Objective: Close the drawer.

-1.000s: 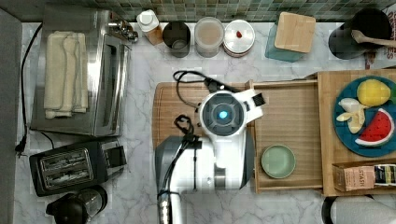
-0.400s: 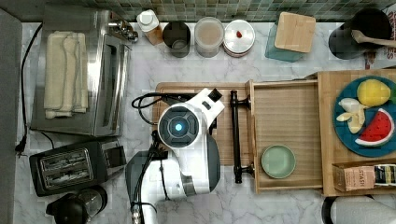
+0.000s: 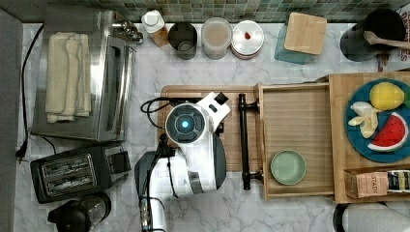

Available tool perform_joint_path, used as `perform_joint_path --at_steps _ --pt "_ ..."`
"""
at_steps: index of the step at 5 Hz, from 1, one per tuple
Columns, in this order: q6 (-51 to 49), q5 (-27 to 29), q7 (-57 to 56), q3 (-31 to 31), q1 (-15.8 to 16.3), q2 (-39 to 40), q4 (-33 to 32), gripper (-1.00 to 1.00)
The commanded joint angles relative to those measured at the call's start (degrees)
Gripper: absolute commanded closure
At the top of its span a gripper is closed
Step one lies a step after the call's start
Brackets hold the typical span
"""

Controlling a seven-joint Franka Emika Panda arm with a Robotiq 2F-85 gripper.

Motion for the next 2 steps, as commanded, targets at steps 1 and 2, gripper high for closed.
perform_joint_path --at_steps 1,2 --pt "5.5 -6.02 2.23 -0.81 -0.69 0.65 -7.22 1.0" --pt "4.83 -5.49 -2.13 -1.97 -2.09 1.29 -6.37 1.0"
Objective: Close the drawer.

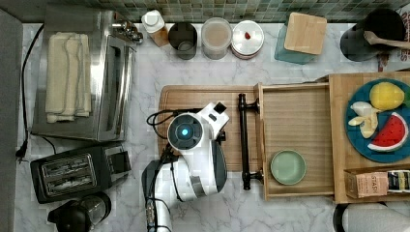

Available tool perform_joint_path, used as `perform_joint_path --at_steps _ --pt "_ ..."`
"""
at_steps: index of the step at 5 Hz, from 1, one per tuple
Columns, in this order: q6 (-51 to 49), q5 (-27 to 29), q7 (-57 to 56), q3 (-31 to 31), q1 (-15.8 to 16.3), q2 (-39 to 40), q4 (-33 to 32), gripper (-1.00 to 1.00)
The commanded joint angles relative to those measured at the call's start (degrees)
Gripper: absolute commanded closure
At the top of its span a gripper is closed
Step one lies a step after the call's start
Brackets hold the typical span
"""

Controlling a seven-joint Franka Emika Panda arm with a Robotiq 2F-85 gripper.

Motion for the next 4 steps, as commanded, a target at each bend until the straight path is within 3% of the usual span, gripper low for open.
perform_joint_path --at_steps 1,4 --pt "4.28 -0.41 -6.16 -2.88 -3.52 0.59 -1.24 1.0" --pt "6.5 2.92 -15.42 -8.11 -5.16 1.67 -0.27 1.0"
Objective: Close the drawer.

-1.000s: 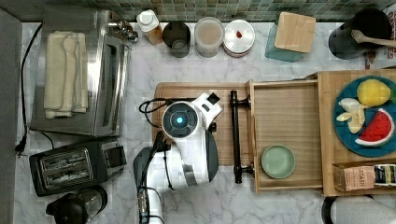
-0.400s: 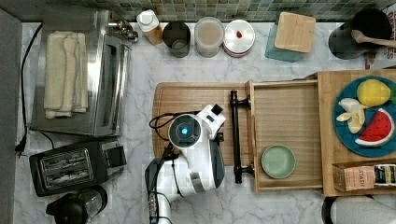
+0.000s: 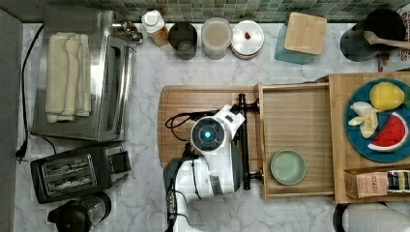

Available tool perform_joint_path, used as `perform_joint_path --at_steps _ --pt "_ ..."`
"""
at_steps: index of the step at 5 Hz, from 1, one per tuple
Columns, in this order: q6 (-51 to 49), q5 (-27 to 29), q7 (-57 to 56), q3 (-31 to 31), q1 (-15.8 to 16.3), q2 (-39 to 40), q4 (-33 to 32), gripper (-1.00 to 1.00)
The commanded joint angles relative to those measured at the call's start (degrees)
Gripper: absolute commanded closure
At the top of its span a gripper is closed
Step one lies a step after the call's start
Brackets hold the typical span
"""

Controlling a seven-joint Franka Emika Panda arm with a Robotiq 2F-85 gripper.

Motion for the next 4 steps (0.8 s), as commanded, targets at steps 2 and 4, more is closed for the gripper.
perform_joint_path --at_steps 2,4 --pt "-1.08 5.69 -18.89 -5.58 -9.21 -0.88 4.26 1.0" --pt "0.17 10.25 -31.11 -9.6 -15.9 0.47 8.56 1.0"
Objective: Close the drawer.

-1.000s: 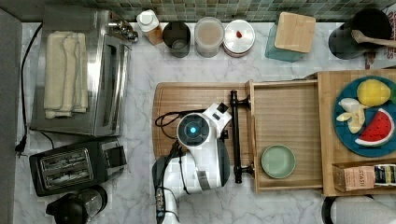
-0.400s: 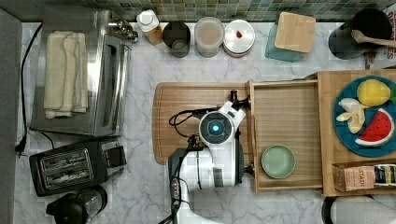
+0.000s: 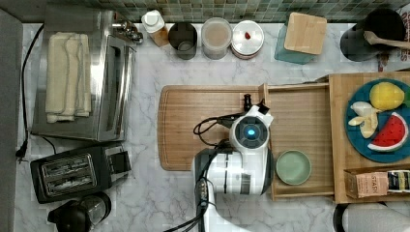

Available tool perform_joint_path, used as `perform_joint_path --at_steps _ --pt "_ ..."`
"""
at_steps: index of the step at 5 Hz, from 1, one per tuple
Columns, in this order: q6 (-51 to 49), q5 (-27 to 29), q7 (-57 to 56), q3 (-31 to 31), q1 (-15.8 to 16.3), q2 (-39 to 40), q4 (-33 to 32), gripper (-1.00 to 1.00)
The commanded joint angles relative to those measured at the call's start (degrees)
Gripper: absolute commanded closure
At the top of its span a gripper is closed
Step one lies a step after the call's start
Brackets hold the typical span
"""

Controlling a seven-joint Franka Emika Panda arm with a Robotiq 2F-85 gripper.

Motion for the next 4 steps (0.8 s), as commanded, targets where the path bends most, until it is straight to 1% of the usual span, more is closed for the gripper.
perform_joint_path --at_steps 1,2,3,4 --pt "3.24 7.9 -19.1 -10.74 -10.11 1.89 11.28 1.0" --pt "2.44 12.61 -26.4 -11.5 -13.57 5.01 15.72 1.0" --pt "-4.53 9.18 -25.58 -13.19 -15.24 6.76 22.36 1.0" --pt "-5.89 9.96 -29.59 -14.48 -16.3 9.9 27.81 1.0"
